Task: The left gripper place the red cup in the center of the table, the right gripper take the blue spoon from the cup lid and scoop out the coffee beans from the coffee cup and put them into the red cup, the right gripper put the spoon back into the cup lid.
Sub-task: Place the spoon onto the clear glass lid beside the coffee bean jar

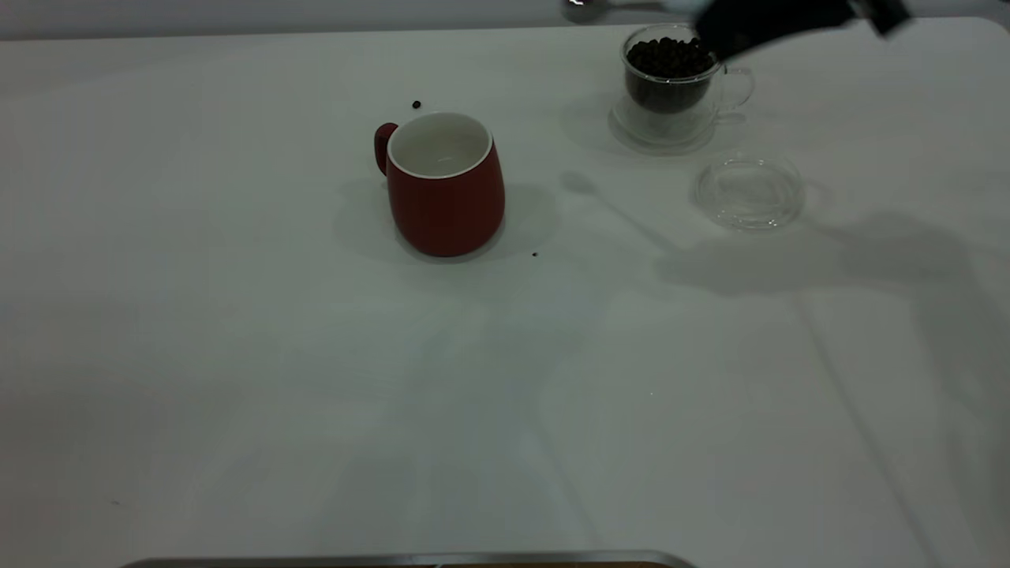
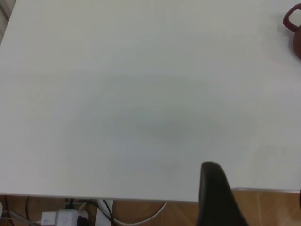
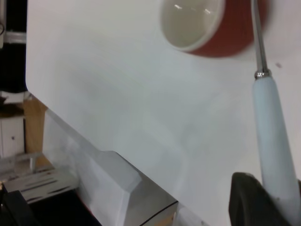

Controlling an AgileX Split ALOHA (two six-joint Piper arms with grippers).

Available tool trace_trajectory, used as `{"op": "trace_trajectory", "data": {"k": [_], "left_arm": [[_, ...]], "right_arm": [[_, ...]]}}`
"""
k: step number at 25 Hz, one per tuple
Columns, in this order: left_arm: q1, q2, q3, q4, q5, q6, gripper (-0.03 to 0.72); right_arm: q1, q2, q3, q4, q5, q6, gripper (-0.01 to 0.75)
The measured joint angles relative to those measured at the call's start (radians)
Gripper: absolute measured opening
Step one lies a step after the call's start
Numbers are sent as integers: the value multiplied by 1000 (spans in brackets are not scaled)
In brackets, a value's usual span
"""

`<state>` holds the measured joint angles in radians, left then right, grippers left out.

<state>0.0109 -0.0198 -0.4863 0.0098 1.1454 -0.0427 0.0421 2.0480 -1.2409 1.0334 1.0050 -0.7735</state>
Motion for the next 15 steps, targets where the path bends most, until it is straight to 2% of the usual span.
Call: {"op": "trace_trajectory", "data": {"k": [4,8,15], "left_arm": [[0,0,0,0,0,-1,482],[0,0,0,0,-1,-2,482],[0,0,0,0,0,-2,482]], "right_arm": [[-84,-22,109,65,-19,-57,95],[-136,-22,192,97,-91,-68,95],[-219,32,243,111,-156,-61,95]]}}
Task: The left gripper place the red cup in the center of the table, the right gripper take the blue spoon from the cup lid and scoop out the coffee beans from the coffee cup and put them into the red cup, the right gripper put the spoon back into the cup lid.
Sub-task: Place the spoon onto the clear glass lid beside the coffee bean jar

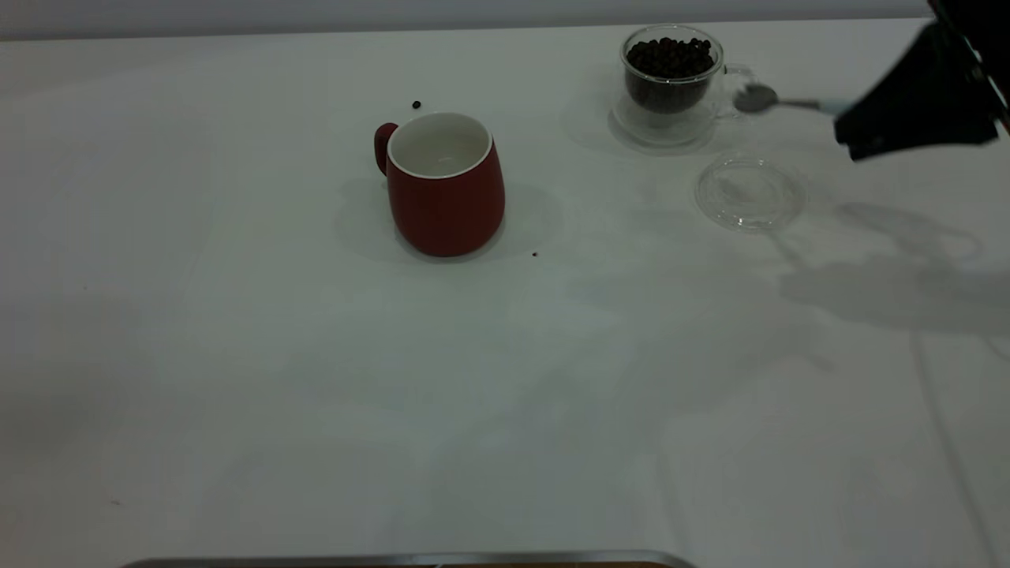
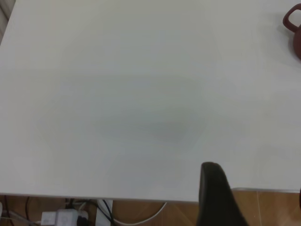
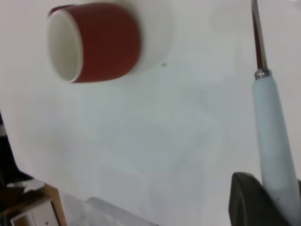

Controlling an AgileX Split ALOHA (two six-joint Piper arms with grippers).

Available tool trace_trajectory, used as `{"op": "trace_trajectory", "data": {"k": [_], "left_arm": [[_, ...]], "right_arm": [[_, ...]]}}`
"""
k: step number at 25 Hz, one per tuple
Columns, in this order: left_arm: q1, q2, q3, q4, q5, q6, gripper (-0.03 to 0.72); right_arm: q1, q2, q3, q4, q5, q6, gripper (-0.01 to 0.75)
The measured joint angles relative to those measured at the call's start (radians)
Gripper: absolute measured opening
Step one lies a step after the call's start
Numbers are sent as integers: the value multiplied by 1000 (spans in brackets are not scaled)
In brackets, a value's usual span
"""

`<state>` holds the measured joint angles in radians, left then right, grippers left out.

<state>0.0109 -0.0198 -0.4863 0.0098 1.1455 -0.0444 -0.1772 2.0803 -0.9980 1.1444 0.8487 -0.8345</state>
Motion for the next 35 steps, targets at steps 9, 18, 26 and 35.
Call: {"op": "trace_trajectory", "data": {"k": [9,18,26,35], "left_arm": [[0,0,0,0,0,0,482],[0,0,0,0,0,0,482],[0,0,0,0,0,2,482],[0,0,0,0,0,2,482]], "right_arm": [[-9,135,1,121,-12,-6,95],[-13,226,-34,214,-28,-20,95],[-13,271,-69,234,-30,-20,95],[-2,322,-77,334,-20,-88,95]]}}
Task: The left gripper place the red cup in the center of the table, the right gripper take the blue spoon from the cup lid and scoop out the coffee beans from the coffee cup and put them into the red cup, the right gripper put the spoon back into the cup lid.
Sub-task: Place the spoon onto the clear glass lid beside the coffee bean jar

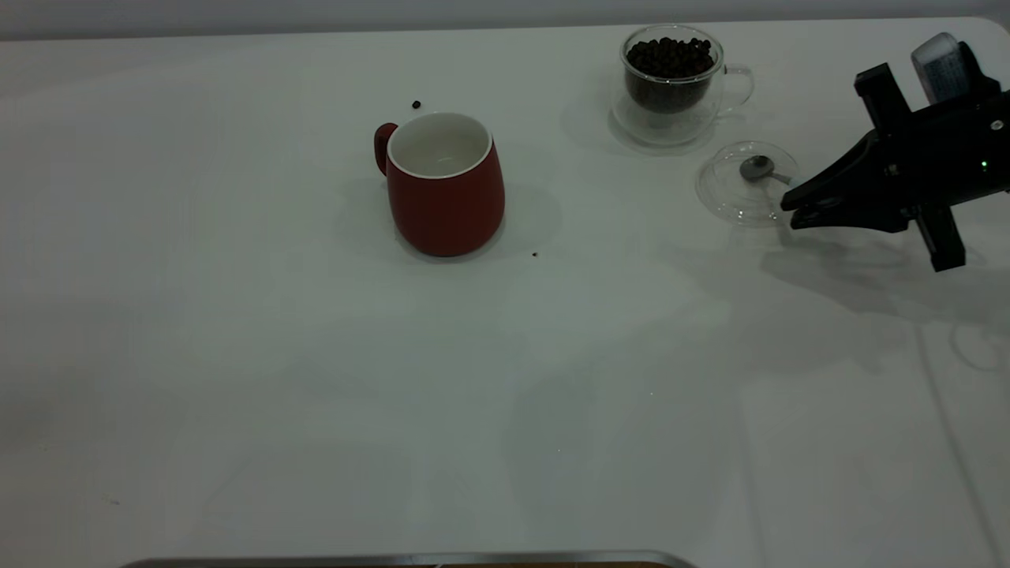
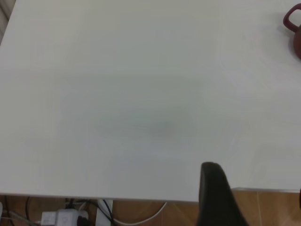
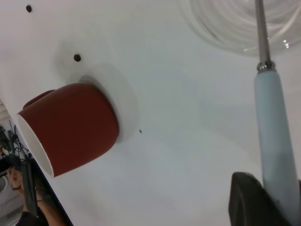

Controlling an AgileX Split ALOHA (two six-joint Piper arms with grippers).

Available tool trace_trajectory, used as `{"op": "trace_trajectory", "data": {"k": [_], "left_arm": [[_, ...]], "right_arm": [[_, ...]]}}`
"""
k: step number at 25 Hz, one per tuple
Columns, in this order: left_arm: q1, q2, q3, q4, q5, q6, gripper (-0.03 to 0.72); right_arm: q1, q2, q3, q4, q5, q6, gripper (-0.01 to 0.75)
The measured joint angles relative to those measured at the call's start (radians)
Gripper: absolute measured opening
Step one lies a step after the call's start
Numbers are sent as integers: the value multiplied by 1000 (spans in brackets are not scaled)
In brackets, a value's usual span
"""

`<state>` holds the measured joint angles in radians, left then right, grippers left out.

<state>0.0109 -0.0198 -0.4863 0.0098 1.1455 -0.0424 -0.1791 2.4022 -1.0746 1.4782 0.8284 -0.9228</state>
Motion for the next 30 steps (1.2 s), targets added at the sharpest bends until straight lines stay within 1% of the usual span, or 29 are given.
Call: {"op": "trace_trajectory", "data": {"k": [10,20,26,30], "left_arm": [[0,-1,0,0,0,-1,482],[0,-1,0,0,0,-2,482],[0,-1,0,0,0,-2,482],[0,-1,0,0,0,-2,482]], "right_arm": [[47,53,-6,71,9,-57,95],[71,77,-6,101,16,-94,95],[78,78,-6,106,53,-129,94],[80,88,-6,148,96,-158,94]]}}
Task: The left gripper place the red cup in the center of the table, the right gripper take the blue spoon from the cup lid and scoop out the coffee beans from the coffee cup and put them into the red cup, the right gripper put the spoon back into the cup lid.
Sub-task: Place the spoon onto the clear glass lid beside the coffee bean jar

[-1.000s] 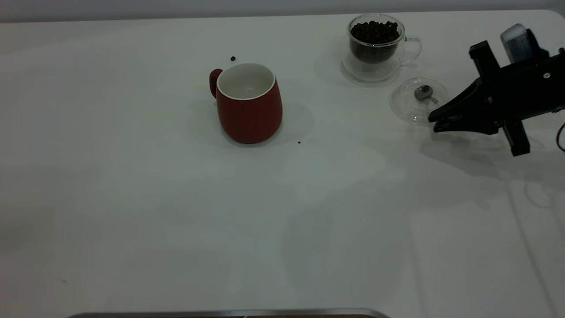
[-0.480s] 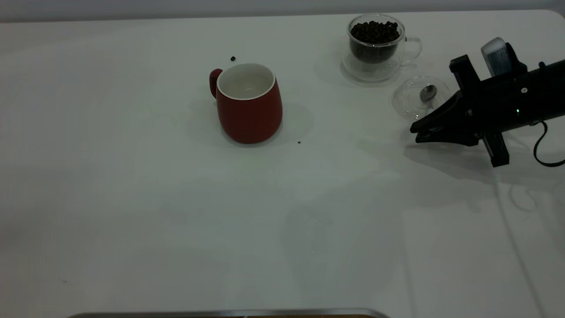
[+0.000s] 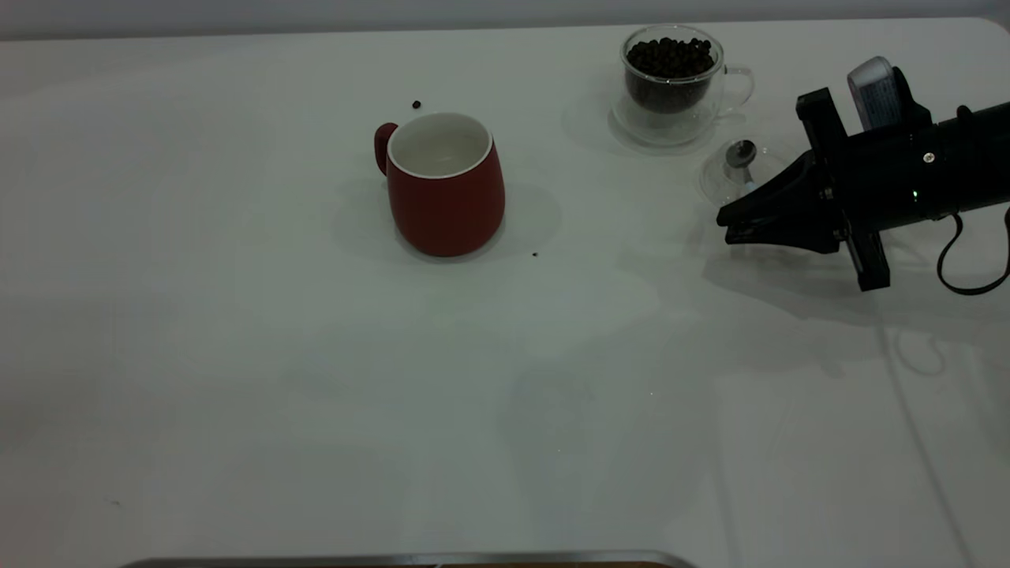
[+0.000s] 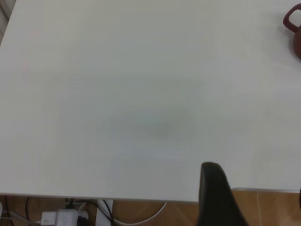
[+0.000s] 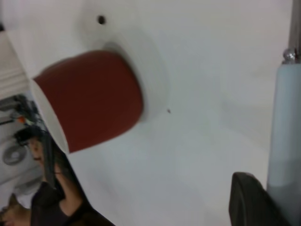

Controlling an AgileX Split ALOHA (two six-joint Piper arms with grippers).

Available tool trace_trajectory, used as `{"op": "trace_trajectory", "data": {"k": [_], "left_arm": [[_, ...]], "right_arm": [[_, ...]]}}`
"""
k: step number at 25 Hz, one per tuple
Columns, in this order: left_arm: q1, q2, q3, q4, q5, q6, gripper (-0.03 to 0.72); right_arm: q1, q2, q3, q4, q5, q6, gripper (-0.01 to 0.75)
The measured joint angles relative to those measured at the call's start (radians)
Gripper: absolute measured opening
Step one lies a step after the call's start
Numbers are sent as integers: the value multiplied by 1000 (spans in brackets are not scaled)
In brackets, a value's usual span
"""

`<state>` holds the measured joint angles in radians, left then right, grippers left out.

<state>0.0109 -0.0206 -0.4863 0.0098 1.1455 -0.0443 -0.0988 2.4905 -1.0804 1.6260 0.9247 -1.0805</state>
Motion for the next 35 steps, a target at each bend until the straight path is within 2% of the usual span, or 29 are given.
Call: {"op": "trace_trajectory", "data": {"k": [13,35], "left_arm": [[0,0,0,0,0,0,482],[0,0,0,0,0,2,482]], "right_arm": [[0,56,0,83,56,-24,94],[0,59,-1,163,58,-54,94]]}}
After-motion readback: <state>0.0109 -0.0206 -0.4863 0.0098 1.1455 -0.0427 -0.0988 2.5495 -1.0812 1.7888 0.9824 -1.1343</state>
